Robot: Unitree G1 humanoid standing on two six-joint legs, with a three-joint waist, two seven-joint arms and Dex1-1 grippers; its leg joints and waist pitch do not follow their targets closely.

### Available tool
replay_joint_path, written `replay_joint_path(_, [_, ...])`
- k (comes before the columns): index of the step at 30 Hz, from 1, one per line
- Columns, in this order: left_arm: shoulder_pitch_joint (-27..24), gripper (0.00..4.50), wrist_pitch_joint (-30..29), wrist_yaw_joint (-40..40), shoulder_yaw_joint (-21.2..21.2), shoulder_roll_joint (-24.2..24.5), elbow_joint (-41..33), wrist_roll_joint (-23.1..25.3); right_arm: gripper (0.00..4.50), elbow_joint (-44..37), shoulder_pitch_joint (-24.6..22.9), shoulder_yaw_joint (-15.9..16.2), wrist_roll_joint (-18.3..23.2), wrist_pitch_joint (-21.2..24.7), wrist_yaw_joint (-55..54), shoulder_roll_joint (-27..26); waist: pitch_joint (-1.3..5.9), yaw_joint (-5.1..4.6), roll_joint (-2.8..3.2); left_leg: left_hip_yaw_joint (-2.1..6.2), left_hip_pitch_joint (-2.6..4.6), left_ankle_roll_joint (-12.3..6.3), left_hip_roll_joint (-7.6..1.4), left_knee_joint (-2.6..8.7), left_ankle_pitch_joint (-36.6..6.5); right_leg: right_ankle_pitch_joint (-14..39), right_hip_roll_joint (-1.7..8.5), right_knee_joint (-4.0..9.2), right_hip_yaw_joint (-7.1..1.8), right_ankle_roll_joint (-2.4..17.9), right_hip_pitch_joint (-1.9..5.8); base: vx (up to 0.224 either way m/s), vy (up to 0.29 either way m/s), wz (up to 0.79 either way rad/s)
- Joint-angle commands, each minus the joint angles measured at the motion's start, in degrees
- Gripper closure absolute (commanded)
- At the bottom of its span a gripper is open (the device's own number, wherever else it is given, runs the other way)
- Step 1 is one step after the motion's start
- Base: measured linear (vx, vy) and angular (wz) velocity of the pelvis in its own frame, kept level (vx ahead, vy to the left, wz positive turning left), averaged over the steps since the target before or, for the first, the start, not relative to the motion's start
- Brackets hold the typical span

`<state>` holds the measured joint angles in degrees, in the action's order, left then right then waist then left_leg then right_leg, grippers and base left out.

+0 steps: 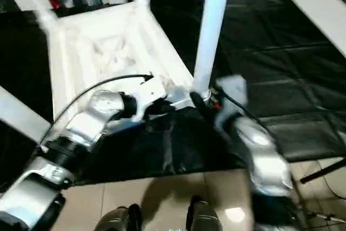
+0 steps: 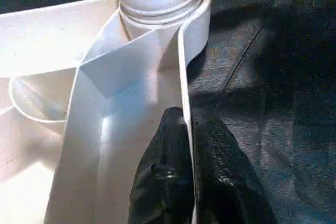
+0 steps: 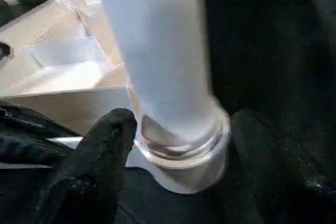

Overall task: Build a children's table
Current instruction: Rotate leg to tighten, then rotate table base

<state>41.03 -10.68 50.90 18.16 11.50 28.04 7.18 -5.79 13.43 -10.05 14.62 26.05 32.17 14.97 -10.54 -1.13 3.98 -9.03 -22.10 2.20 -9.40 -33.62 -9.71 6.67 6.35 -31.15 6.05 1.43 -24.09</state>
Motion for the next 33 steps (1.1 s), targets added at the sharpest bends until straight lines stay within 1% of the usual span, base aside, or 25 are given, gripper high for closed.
replay_joint_path(1, [0.0,4.50,2.8,-0.7,-1.6,0.5,0.1,-0.7,0.79,-3.3,-1.3,-1.6,3.6,-0.8,5.3,1.8,6.20,0.02,-1.82,0.53,0.29,-7.74,-2.50,3.75,-12.1,19.2,2.37,2.95,-2.57,11.0,3.73,0.000,0.000,0.00])
replay_joint_path(2, [0.0,4.50,2.9,-0.7,-1.6,0.5,0.1,-0.8,0.68,-3.4,-1.4,-1.6,3.7,-0.9,5.4,1.9,6.22,0.21,-1.77,0.47,0.28,-8.42,-2.43,3.63,-11.5,19.6,2.48,2.87,-2.66,11.0,3.80,0.000,0.000,0.00])
replay_joint_path(3, [-0.3,4.50,3.9,-0.8,-2.2,0.5,-0.3,-1.3,0.57,-5.7,-3.1,-2.2,6.3,-0.2,10.4,4.6,6.19,0.12,-2.48,0.32,0.14,-9.01,-2.22,3.52,-11.2,20.7,2.45,3.06,-2.61,10.7,3.86,0.000,0.000,0.00])
replay_joint_path(5, [-0.6,4.50,4.2,-1.4,-3.3,0.3,-1.1,-2.3,0.43,-8.6,-4.5,-2.8,10.0,2.6,15.0,7.2,6.09,0.43,-2.35,0.36,0.10,-9.89,-2.29,3.44,-10.6,22.0,2.42,3.14,-2.66,10.0,3.95,0.000,0.000,0.00])
replay_joint_path(6, [-0.6,4.50,4.3,-1.5,-3.4,0.3,-1.2,-2.5,0.24,-9.1,-4.7,-2.8,10.7,3.0,15.7,7.7,5.97,0.36,-2.42,0.36,0.01,-9.89,-2.21,3.43,-10.8,23.9,2.37,3.37,-2.51,9.4,3.83,0.000,0.000,0.00])
replay_joint_path(7, [-0.8,4.06,3.6,-1.1,-3.8,0.1,-1.8,-3.4,0.11,-9.9,-5.0,-2.8,12.1,3.8,16.9,8.3,5.93,0.23,-2.84,0.37,-0.16,-9.64,-2.09,3.42,-11.0,25.1,2.33,3.44,-2.41,8.9,3.86,0.000,0.000,0.00])
replay_joint_path(9, [-1.7,3.95,2.2,-1.5,-5.4,-0.6,-4.2,-5.8,0.05,-12.7,-5.0,-2.8,17.6,6.8,19.6,9.4,5.68,0.21,-2.95,0.40,-0.20,-8.35,-1.69,3.23,-11.5,31.0,2.44,4.07,-2.04,6.4,3.88,0.000,0.000,0.00])
replay_joint_path(10, [-1.8,3.91,2.0,-1.5,-5.5,-0.6,-4.4,-5.9,0.02,-12.8,-4.9,-2.8,17.9,7.0,19.7,9.4,5.83,0.29,-2.90,0.39,-0.32,-8.25,-1.71,3.14,-10.9,31.1,2.56,4.04,-2.08,6.3,3.96,0.000,0.000,0.00])
replay_joint_path(11, [-3.5,3.70,0.0,-2.3,-7.0,-1.4,-8.2,-7.9,0.00,-15.2,-3.5,-2.4,22.8,9.6,20.7,9.0,5.98,0.49,-2.62,0.38,0.00,-8.29,-1.99,3.19,-10.1,30.1,2.42,4.02,-2.10,6.5,3.54,0.000,0.000,0.00])
replay_joint_path(12, [-4.2,3.59,-0.6,-2.5,-7.3,-1.6,-9.6,-8.4,0.00,-15.7,-2.8,-2.1,23.9,10.0,20.7,8.6,5.94,0.44,-2.57,0.45,-0.09,-8.79,-2.37,3.27,-9.8,28.0,2.22,3.86,-2.08,7.5,3.22,0.000,0.000,0.00])
replay_joint_path(14, [-6.0,3.51,-1.5,-3.1,-7.5,-1.6,-12.6,-8.6,0.00,-15.3,-1.1,-1.2,23.5,9.4,18.9,7.1,5.53,0.13,-2.77,0.59,-0.34,-8.36,-2.55,3.54,-11.4,28.3,2.02,3.72,-1.90,7.2,2.91,0.000,0.000,0.00])
replay_joint_path(16, [-9.6,3.37,-4.2,-3.5,-7.6,-1.6,-17.9,-9.4,0.00,-13.6,1.7,-0.2,22.0,8.4,15.6,4.3,5.02,-0.01,-2.72,0.64,-0.07,-6.85,-2.54,3.65,-13.3,30.8,2.30,3.86,-1.96,6.5,2.50,0.000,0.000,0.00])
replay_joint_path(17, [-13.0,3.15,-6.5,-4.3,-7.7,-1.5,-22.5,-9.9,0.00,-12.6,3.6,0.9,21.2,8.2,13.8,2.5,4.79,-0.37,-2.78,0.78,-0.47,-5.96,-2.46,3.83,-14.1,32.6,2.39,3.93,-1.87,5.7,2.68,0.000,0.000,0.00])
replay_joint_path(18, [-14.7,3.15,-7.6,-4.3,-7.6,-1.3,-24.8,-10.2,0.00,-12.0,4.3,1.4,20.7,8.0,13.1,1.9,4.62,-0.38,-2.65,0.65,0.16,-5.17,-2.47,3.85,-15.1,34.6,2.40,4.35,-2.00,5.0,2.12,0.000,0.000,0.00])
replay_joint_path(20, [-16.6,3.05,-8.9,-4.5,-7.5,-0.8,-27.2,-10.8,0.00,-11.6,4.8,2.0,20.4,8.0,12.3,1.5,4.54,-0.39,-2.37,0.50,0.63,-4.67,-2.48,3.91,-15.9,35.1,2.12,4.72,-2.14,4.3,1.67,0.000,0.000,0.00])
replay_joint_path(22, [-25.8,2.99,-14.5,-4.5,-7.9,2.1,-38.7,-13.1,0.00,-8.1,7.5,4.1,17.3,5.6,8.8,-1.3,4.07,-0.21,-2.38,0.94,0.26,-3.50,-3.01,4.51,-16.7,33.5,2.53,3.94,-2.31,5.1,1.81,0.000,0.000,0.00])
replay_joint_path(23, [-28.1,2.80,-15.5,-4.2,-8.0,3.0,-41.4,-13.8,0.00,-7.2,8.1,4.3,16.9,5.1,8.2,-1.8,3.56,-0.73,-2.33,1.06,-0.28,-3.14,-3.00,4.90,-18.2,34.3,2.31,4.09,-2.16,4.6,1.95,0.000,0.000,0.00])
replay_joint_path(24, [-29.3,2.69,-16.0,-4.0,-8.0,3.5,-42.9,-14.2,0.00,-6.8,8.4,4.4,16.7,4.9,7.9,-2.1,3.61,-0.40,-2.46,0.63,1.11,-2.73,-2.93,4.61,-19.5,34.5,2.16,4.54,-2.55,4.3,0.92,0.000,0.000,0.00])
replay_joint_path(25, [-32.0,2.64,-16.8,-3.3,-8.4,5.0,-45.9,-15.1,0.00,-5.1,9.3,4.2,15.8,4.0,6.3,-2.9,3.63,-0.39,-2.43,0.52,1.16,-2.70,-2.89,4.60,-19.0,33.5,2.13,4.43,-2.73,4.7,0.92,0.000,0.000,0.00])
replay_joint_path(26, [-33.8,2.64,-17.3,-2.8,-8.8,6.1,-48.0,-15.7,0.00,-4.0,9.9,4.1,15.2,3.4,5.1,-3.5,3.25,-0.44,-3.08,0.70,0.25,-2.70,-3.12,5.10,-17.8,31.4,2.26,4.03,-2.81,5.6,1.38,0.000,0.000,0.00])
replay_joint_path(27, [-35.6,2.48,-18.2,-2.3,-9.3,7.1,-50.2,-16.4,0.00,-3.0,10.5,4.0,14.2,2.5,4.0,-4.0,3.25,-0.06,-2.60,0.62,0.63,-2.60,-3.28,5.20,-17.6,30.1,2.10,3.70,-3.02,5.9,1.16,0.000,0.000,0.00])
replay_joint_path(28, [-35.6,2.48,-18.2,-2.3,-9.3,7.1,-50.2,-16.4,0.00,-3.0,10.5,4.0,14.2,2.5,4.0,-4.0,3.16,-0.07,-2.51,0.38,1.01,-2.50,-3.30,5.17,-17.9,29.5,1.94,3.85,-3.17,6.0,0.77,0.000,0.000,0.00])
replay_joint_path(30, [-41.0,2.27,-20.5,-0.2,-13.0,10.5,-55.4,-18.4,0.00,0.6,11.9,2.4,11.7,0.5,-0.6,-4.6,2.94,-0.01,-3.12,0.30,0.67,-2.14,-3.30,5.38,-17.2,27.3,1.96,3.45,-3.41,6.8,1.09,0.000,0.000,0.00])
replay_joint_path(32, [-45.0,2.19,-22.2,1.4,-15.8,13.6,-58.8,-20.1,0.00,3.2,12.9,0.9,10.0,-1.0,-4.0,-4.4,2.88,-0.13,-3.11,0.49,0.45,-1.37,-3.30,5.59,-17.3,27.2,2.11,2.83,-3.43,7.3,1.36,0.000,0.000,0.00])
replay_joint_path(33, [-46.7,1.99,-22.9,2.2,-16.9,15.1,-60.1,-20.8,0.00,4.3,13.3,0.2,9.3,-1.9,-5.2,-4.2,2.74,-0.31,-2.94,0.25,0.90,-1.07,-3.22,5.48,-17.4,26.2,1.93,2.98,-3.54,7.4,0.99,0.000,0.000,0.00])
